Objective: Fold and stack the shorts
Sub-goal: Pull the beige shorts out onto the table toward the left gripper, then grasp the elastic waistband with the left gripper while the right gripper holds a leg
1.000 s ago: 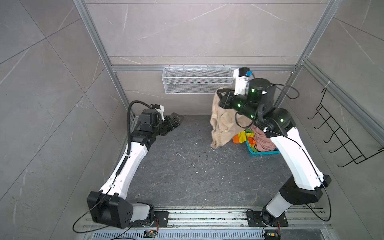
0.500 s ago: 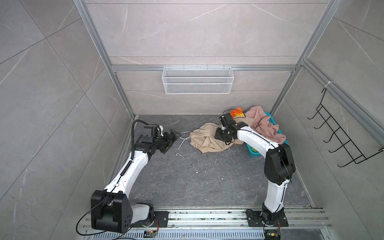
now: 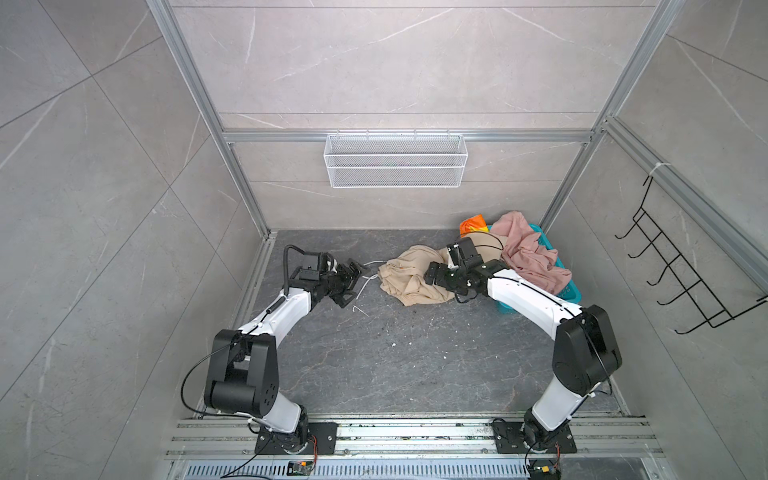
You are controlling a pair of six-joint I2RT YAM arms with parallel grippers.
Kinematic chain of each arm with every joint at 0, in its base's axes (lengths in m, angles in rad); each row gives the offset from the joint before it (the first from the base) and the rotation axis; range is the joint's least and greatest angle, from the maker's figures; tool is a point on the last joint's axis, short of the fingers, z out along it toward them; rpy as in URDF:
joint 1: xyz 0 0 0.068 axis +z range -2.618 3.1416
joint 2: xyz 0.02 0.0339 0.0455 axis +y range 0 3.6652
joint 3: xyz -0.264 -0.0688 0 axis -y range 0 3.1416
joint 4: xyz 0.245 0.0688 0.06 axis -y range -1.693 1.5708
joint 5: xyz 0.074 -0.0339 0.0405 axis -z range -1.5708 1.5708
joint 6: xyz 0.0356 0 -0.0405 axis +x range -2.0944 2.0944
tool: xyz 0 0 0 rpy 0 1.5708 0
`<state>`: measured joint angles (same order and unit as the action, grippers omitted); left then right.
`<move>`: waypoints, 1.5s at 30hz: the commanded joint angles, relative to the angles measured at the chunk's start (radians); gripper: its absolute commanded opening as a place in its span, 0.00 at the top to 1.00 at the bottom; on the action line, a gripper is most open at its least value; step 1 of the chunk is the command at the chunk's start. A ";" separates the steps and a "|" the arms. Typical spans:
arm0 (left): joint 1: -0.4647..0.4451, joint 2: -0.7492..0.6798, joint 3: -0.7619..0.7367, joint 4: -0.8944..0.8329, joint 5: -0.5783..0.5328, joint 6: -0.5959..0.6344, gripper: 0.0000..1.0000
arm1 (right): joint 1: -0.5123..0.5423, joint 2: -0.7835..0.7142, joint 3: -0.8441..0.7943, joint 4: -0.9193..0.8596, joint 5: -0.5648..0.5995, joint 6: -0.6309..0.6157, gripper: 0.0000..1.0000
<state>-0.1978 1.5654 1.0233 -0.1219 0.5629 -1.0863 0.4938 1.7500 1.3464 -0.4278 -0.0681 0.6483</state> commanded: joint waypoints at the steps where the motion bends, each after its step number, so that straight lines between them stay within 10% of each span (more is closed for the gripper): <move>1: -0.011 0.039 0.069 0.121 0.050 -0.125 0.00 | 0.086 0.069 0.044 0.047 -0.006 0.069 0.07; 11: -0.018 0.067 0.035 0.190 0.063 -0.201 0.00 | 0.172 0.222 0.083 0.230 0.128 0.248 0.20; 20: -0.047 0.060 0.027 0.190 0.071 -0.211 0.00 | 0.151 0.103 0.047 0.109 0.328 0.138 0.92; 31: -0.206 0.196 0.094 0.398 0.075 -0.484 0.00 | 0.016 -0.266 -0.284 -0.050 0.393 -0.122 0.98; 45: -0.393 0.184 -0.092 0.472 -0.150 -0.723 0.04 | -0.009 -0.254 -0.326 -0.031 0.366 -0.144 0.95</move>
<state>-0.5850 1.8072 0.9543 0.3511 0.4973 -1.7477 0.4885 1.4811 1.0260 -0.4625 0.2996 0.5190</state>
